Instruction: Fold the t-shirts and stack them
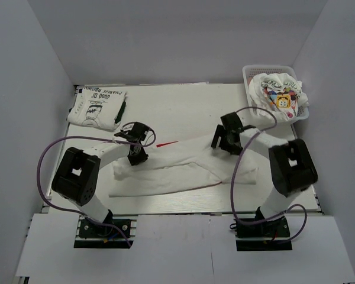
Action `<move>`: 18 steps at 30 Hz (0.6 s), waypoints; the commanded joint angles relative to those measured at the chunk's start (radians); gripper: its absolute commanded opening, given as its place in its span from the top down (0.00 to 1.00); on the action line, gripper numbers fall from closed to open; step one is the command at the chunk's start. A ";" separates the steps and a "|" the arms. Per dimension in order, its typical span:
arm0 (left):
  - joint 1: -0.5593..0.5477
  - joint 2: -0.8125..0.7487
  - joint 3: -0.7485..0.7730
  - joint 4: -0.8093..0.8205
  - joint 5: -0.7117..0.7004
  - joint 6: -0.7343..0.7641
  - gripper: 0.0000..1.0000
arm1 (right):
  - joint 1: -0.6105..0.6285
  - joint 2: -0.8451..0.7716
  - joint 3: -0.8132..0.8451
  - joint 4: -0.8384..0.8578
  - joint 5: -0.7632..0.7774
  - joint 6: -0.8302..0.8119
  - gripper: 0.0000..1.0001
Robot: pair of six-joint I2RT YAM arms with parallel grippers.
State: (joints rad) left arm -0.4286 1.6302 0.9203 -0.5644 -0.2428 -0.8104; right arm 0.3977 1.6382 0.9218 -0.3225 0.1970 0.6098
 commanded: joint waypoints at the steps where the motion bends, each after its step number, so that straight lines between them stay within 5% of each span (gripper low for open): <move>1: -0.064 -0.059 -0.069 -0.175 0.112 -0.050 0.62 | -0.017 0.248 0.156 0.033 -0.002 0.022 0.10; 6: -0.151 -0.180 -0.074 -0.299 0.147 -0.024 0.72 | -0.019 0.632 0.682 -0.038 -0.036 -0.120 0.10; 8: -0.203 -0.213 -0.008 -0.324 0.146 0.032 0.72 | -0.030 0.676 0.929 -0.038 -0.161 -0.237 0.10; 12: -0.280 -0.248 0.028 -0.234 0.168 0.163 0.62 | -0.030 0.634 0.959 0.082 -0.316 -0.334 0.10; 18: -0.343 -0.164 0.092 -0.117 0.264 0.309 0.53 | -0.023 0.468 0.804 0.043 -0.173 -0.348 0.10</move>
State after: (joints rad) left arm -0.7536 1.4387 0.9855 -0.7681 -0.0578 -0.6010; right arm 0.3744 2.2379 1.7809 -0.2680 -0.0277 0.3019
